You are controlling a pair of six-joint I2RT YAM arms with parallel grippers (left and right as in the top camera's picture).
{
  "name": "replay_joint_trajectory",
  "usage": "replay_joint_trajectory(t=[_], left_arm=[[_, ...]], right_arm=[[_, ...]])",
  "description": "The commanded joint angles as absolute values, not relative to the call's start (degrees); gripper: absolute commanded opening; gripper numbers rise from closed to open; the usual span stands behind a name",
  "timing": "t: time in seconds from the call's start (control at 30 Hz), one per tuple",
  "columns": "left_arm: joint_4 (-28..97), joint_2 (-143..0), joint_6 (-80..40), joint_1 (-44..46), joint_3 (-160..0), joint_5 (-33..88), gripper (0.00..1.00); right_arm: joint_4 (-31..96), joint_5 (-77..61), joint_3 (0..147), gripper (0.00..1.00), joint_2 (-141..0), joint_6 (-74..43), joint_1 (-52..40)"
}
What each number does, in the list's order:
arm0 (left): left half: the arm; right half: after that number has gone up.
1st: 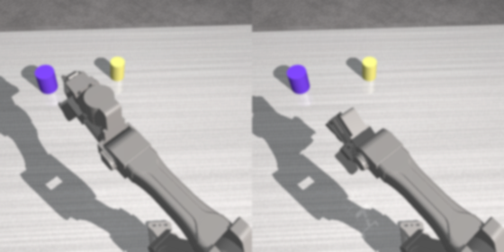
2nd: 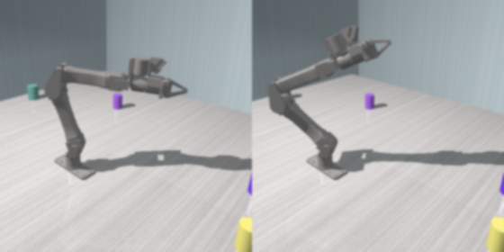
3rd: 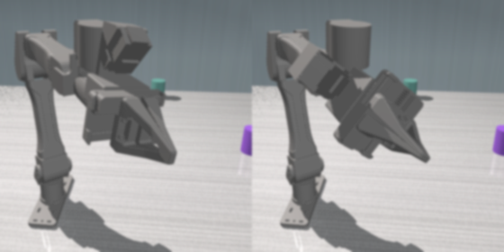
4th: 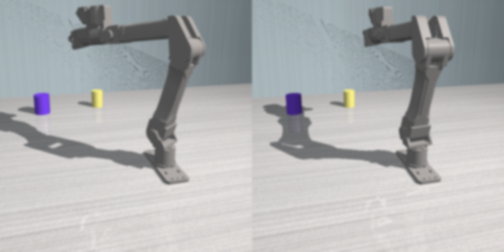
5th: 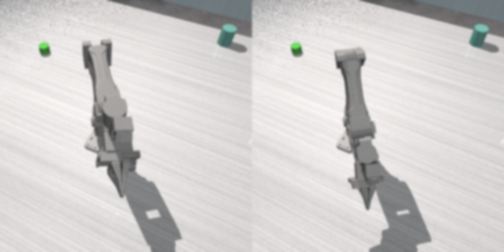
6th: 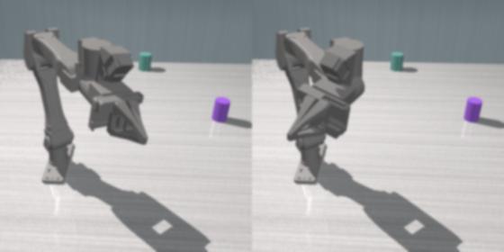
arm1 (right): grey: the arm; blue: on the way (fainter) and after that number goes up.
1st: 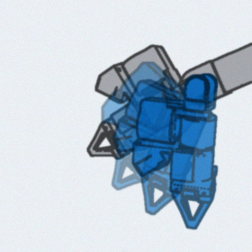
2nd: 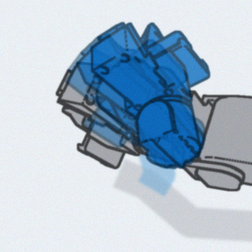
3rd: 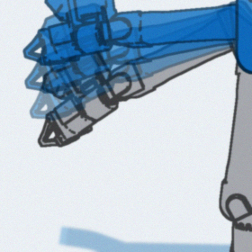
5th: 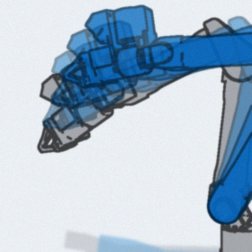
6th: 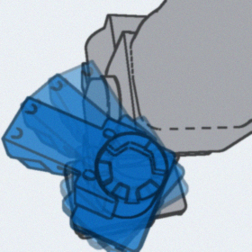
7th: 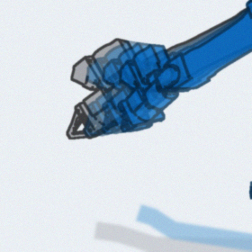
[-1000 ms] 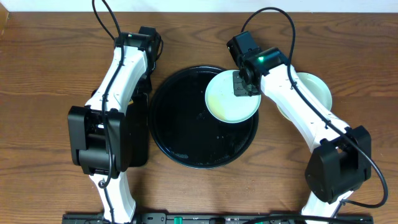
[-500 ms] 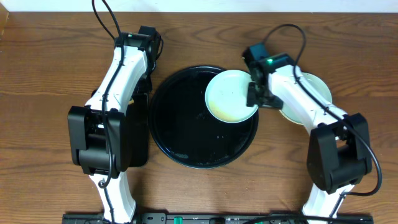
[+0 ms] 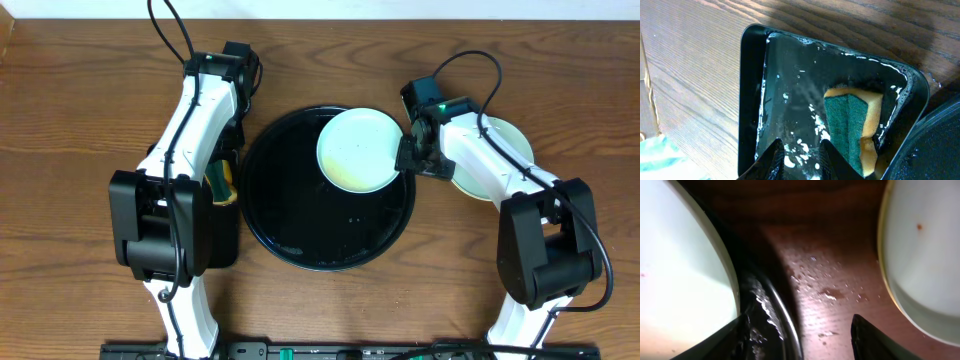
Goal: Clean dirty plates on tray and stack at the side
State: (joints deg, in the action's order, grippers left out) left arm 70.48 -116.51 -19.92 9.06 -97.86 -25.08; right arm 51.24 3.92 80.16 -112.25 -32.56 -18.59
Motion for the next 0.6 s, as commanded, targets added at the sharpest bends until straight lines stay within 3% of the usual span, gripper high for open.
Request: replay_joint_trajectory(t=[0.0, 0.47, 0.57], left_arm=[[70.7, -115.9, -20.7, 8.9, -98.8, -26.1, 0.25], [70.6, -115.9, -20.7, 8.9, -98.5, -24.5, 0.27], [70.4, -115.9, -20.7, 8.8, -98.1, -24.5, 0.35]], right_arm=[[48.6, 2.0, 79.9, 0.62, -112.6, -32.3, -18.8], [40.2, -5.5, 80.1, 0.68, -112.6, -28.2, -18.9], [39.0, -6.1, 80.1, 0.68, -112.6, -26.7, -19.4]])
